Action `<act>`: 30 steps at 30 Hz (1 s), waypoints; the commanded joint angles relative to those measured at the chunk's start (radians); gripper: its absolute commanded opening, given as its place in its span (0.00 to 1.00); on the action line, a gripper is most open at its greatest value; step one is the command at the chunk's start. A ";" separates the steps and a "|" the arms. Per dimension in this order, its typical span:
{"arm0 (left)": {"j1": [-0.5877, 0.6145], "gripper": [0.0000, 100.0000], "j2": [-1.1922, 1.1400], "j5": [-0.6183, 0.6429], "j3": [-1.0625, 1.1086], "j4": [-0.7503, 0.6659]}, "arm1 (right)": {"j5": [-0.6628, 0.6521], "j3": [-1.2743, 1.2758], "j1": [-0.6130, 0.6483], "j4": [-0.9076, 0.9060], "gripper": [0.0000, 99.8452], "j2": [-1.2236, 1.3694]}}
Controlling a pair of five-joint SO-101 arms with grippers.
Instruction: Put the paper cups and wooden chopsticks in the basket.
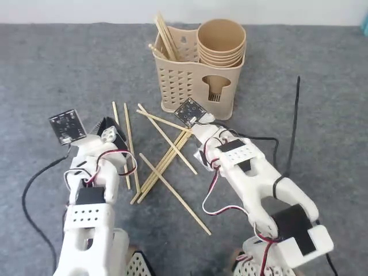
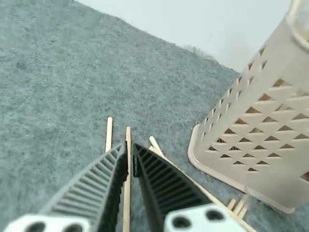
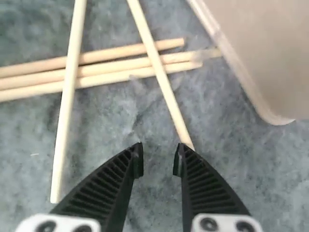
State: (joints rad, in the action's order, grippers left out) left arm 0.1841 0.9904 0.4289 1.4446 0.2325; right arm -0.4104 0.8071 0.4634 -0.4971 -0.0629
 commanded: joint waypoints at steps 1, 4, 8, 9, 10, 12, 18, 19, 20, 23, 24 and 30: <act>0.000 0.01 0.029 0.008 -0.005 -0.035 | -0.031 -0.058 0.004 -0.013 0.12 -0.041; 0.000 0.01 0.029 0.008 -0.004 -0.035 | -0.077 -0.060 -0.002 -0.005 0.13 -0.079; 0.000 0.01 0.029 0.005 -0.004 -0.035 | -0.114 -0.058 -0.024 0.033 0.19 -0.068; 0.000 0.01 0.029 0.005 -0.004 -0.035 | -0.130 -0.058 -0.031 0.044 0.20 -0.059; 0.000 0.01 0.029 0.005 -0.004 -0.035 | -0.147 -0.058 -0.035 0.058 0.20 -0.045; 0.000 0.01 0.029 0.003 -0.002 -0.035 | -0.169 -0.058 -0.042 0.088 0.20 -0.018; 0.000 0.01 0.029 0.003 -0.002 -0.035 | -0.230 -0.060 -0.048 0.188 0.17 0.097; 0.000 0.01 0.029 0.003 -0.002 -0.035 | -0.230 -0.060 -0.048 0.213 0.16 0.119; 0.000 0.01 0.029 0.003 -0.002 -0.035 | -0.230 -0.060 -0.048 0.229 0.14 0.140; 0.000 0.01 0.029 0.003 -0.002 -0.035 | -0.239 -0.060 -0.048 0.236 0.08 0.150; 0.000 0.01 0.029 0.003 -0.002 -0.035 | -0.235 -0.055 -0.048 0.222 0.05 0.139; 0.000 0.01 0.029 0.003 0.005 -0.035 | -0.201 -0.026 -0.041 -0.091 0.01 -0.018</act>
State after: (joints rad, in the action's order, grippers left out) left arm 0.1841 0.9904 0.4289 1.4553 0.2263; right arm -0.6345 0.7841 0.4266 -0.4250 0.0338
